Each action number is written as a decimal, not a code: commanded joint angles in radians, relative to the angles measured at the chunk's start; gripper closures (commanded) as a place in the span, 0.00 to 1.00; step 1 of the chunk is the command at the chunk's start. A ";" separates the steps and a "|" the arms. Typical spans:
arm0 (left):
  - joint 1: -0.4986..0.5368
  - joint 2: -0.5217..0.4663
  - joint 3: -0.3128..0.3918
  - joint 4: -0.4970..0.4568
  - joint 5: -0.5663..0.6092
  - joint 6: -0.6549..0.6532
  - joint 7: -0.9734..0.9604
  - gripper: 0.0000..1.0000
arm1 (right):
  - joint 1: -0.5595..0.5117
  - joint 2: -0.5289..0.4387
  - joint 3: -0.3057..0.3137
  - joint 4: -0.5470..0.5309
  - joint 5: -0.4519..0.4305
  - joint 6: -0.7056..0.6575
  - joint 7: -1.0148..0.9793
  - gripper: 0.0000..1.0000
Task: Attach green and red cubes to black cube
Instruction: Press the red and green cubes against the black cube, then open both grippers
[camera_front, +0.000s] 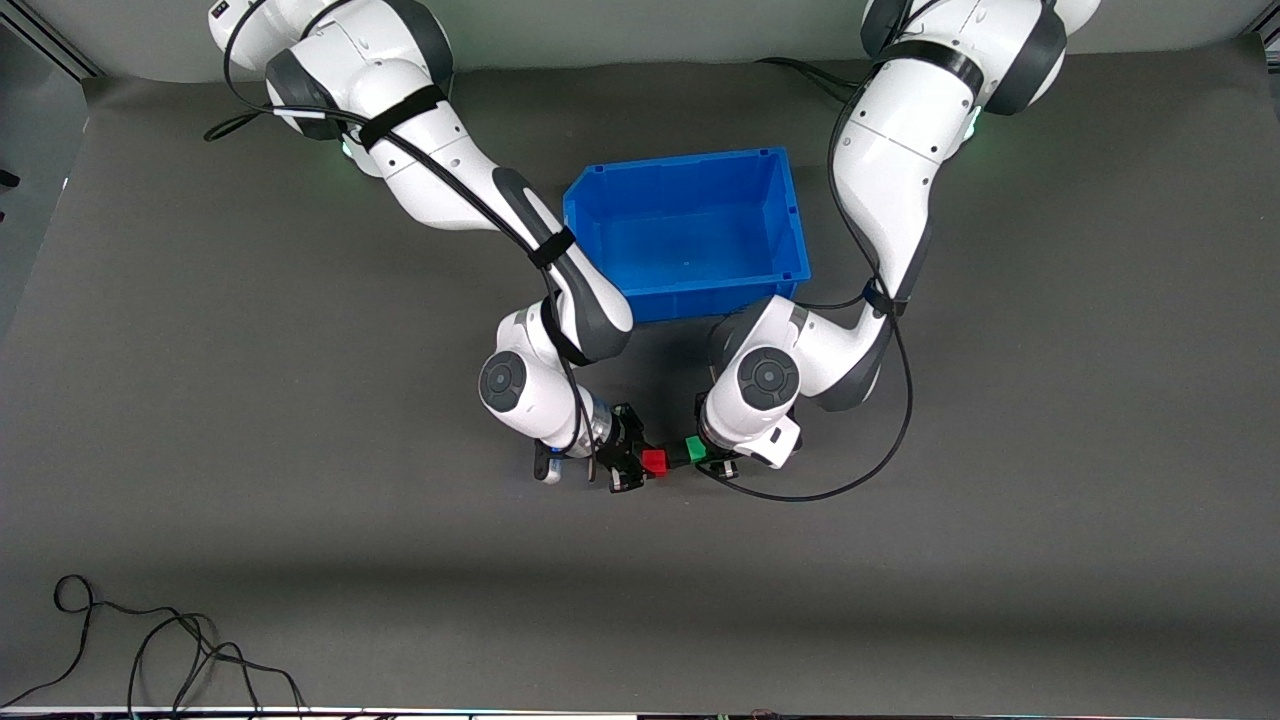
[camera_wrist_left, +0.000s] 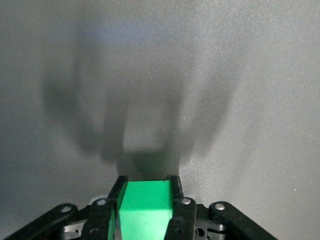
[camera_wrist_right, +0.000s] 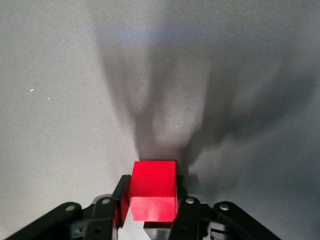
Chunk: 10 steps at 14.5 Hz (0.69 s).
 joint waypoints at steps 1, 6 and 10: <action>-0.013 0.014 0.012 0.029 0.005 -0.001 -0.014 1.00 | 0.000 0.015 -0.007 0.034 0.004 -0.006 0.013 0.96; -0.013 0.009 0.012 0.031 0.125 -0.001 -0.008 0.35 | 0.000 0.010 -0.010 0.034 0.003 -0.008 0.010 0.97; -0.013 0.000 0.012 0.041 0.134 -0.013 -0.008 0.00 | 0.000 0.007 -0.010 0.034 0.004 -0.008 0.008 0.98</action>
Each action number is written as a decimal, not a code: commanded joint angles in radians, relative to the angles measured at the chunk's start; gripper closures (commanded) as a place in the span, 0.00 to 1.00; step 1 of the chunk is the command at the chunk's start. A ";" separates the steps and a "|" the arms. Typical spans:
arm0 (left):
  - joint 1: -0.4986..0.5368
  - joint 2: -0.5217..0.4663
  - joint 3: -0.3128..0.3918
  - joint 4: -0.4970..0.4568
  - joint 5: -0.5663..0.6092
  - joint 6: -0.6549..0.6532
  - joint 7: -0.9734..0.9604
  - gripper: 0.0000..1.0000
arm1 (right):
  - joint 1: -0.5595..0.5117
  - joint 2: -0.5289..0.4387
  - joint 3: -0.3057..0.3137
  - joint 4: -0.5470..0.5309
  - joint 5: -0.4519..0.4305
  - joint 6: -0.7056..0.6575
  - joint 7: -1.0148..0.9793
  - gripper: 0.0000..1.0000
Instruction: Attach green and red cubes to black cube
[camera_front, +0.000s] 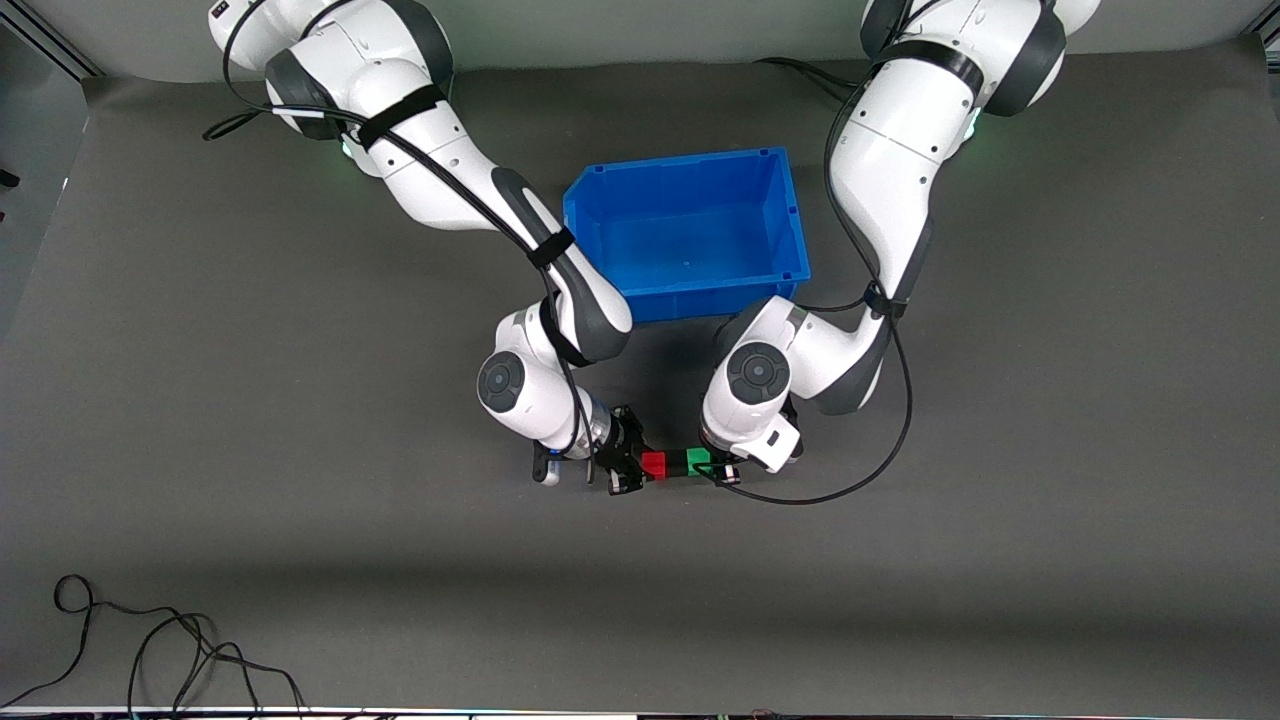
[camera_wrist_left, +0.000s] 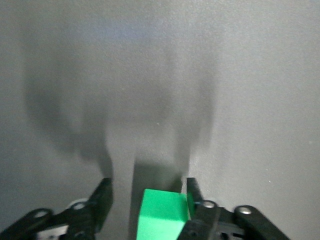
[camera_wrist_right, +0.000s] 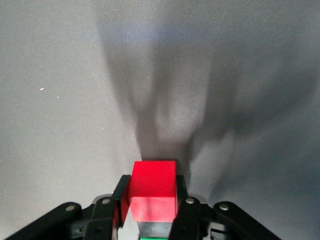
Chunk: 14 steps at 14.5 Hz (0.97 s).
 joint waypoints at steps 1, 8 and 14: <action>-0.009 -0.014 0.016 0.034 0.020 -0.023 -0.008 0.00 | 0.001 0.007 -0.007 0.027 0.004 -0.008 0.008 0.98; 0.132 -0.144 0.048 0.028 0.137 -0.203 0.378 0.00 | -0.012 -0.003 -0.008 0.027 0.012 -0.017 0.006 0.00; 0.278 -0.353 0.045 -0.148 0.127 -0.308 0.809 0.00 | -0.068 -0.089 -0.034 0.017 0.000 -0.130 -0.001 0.00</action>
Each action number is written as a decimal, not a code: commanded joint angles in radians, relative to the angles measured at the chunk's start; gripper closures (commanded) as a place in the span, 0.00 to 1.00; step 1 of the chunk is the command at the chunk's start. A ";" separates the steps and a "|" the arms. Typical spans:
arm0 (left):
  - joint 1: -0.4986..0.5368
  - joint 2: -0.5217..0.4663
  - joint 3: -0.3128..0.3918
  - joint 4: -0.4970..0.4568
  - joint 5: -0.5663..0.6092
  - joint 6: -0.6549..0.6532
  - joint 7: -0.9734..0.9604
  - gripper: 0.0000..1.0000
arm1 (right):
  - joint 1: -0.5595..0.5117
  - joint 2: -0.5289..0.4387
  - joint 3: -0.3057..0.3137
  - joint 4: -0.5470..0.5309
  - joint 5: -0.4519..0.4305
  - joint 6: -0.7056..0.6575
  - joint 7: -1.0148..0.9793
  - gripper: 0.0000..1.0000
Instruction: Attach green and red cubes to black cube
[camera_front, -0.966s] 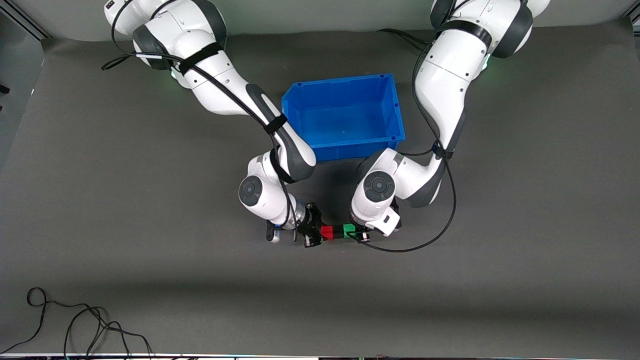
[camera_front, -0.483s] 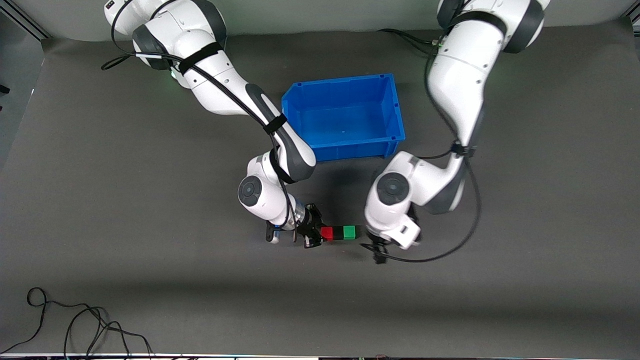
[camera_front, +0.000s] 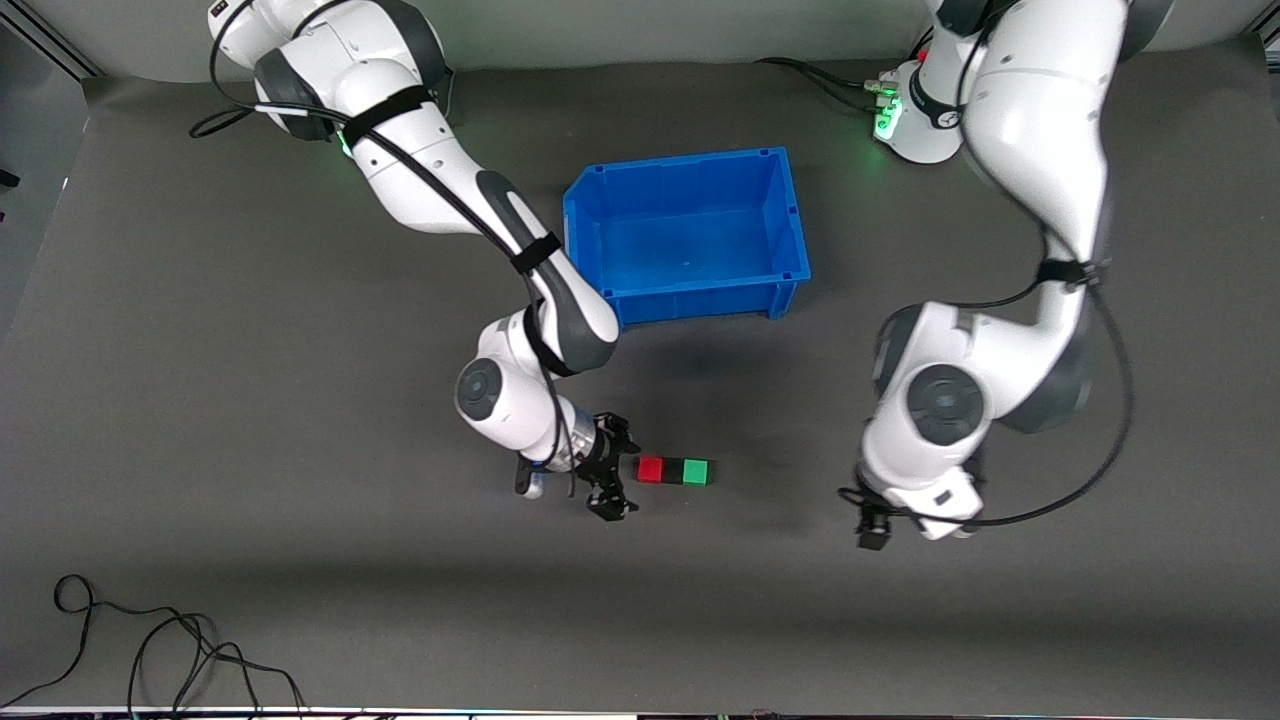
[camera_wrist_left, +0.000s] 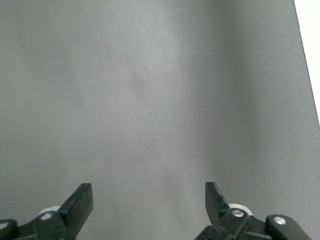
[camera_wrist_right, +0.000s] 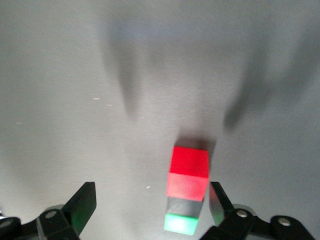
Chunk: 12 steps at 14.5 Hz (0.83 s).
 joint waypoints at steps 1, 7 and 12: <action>0.067 -0.129 -0.010 -0.130 -0.004 -0.072 0.236 0.00 | -0.023 -0.079 -0.050 -0.009 -0.007 -0.136 -0.007 0.00; 0.225 -0.311 -0.009 -0.228 -0.062 -0.176 0.882 0.00 | -0.022 -0.254 -0.115 -0.036 -0.228 -0.410 -0.092 0.00; 0.300 -0.436 -0.004 -0.260 -0.090 -0.335 1.362 0.00 | -0.018 -0.427 -0.202 -0.101 -0.302 -0.648 -0.322 0.00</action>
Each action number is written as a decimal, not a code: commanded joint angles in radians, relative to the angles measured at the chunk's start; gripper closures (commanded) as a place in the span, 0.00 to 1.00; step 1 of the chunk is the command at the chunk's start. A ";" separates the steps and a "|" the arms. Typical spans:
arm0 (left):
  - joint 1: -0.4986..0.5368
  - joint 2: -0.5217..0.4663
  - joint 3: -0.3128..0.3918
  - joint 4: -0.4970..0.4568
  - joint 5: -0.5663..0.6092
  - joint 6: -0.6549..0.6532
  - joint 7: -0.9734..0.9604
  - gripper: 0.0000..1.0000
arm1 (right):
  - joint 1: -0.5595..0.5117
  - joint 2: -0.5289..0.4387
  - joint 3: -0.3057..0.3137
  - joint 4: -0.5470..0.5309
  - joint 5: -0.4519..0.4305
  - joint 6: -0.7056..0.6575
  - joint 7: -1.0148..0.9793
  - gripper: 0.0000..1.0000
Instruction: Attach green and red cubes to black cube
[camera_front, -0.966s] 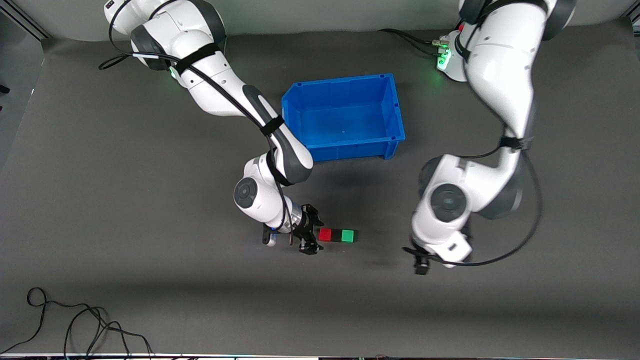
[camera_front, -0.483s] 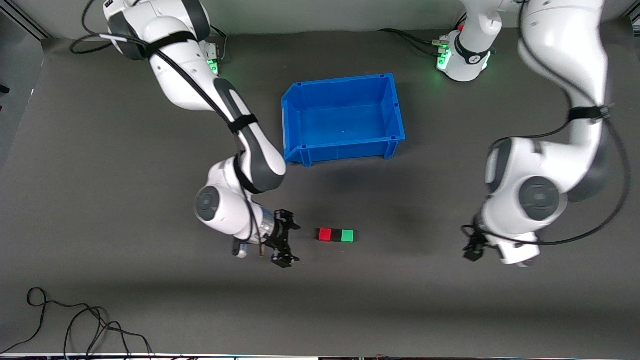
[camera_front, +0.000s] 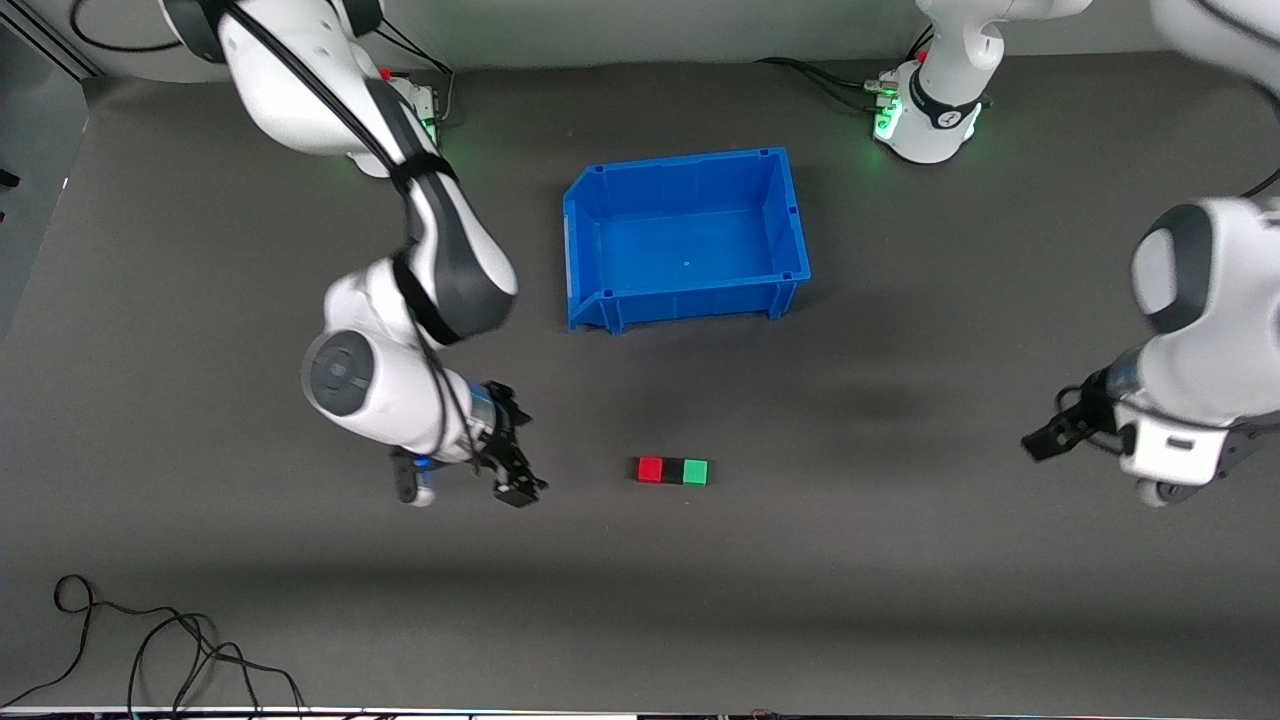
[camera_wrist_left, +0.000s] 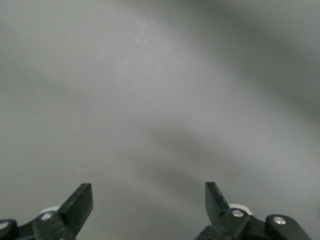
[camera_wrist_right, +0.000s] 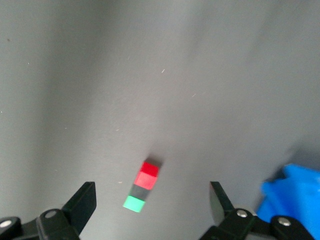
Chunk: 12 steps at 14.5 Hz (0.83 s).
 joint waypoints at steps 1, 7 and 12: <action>0.035 -0.102 -0.005 -0.052 -0.013 -0.080 0.275 0.00 | 0.013 -0.120 -0.064 -0.091 -0.037 -0.098 -0.139 0.00; 0.046 -0.198 -0.003 -0.052 -0.015 -0.133 0.469 0.00 | 0.011 -0.342 -0.111 -0.225 -0.259 -0.178 -0.454 0.00; 0.036 -0.220 -0.008 -0.035 -0.038 -0.134 0.470 0.00 | -0.114 -0.472 -0.098 -0.290 -0.347 -0.180 -0.788 0.00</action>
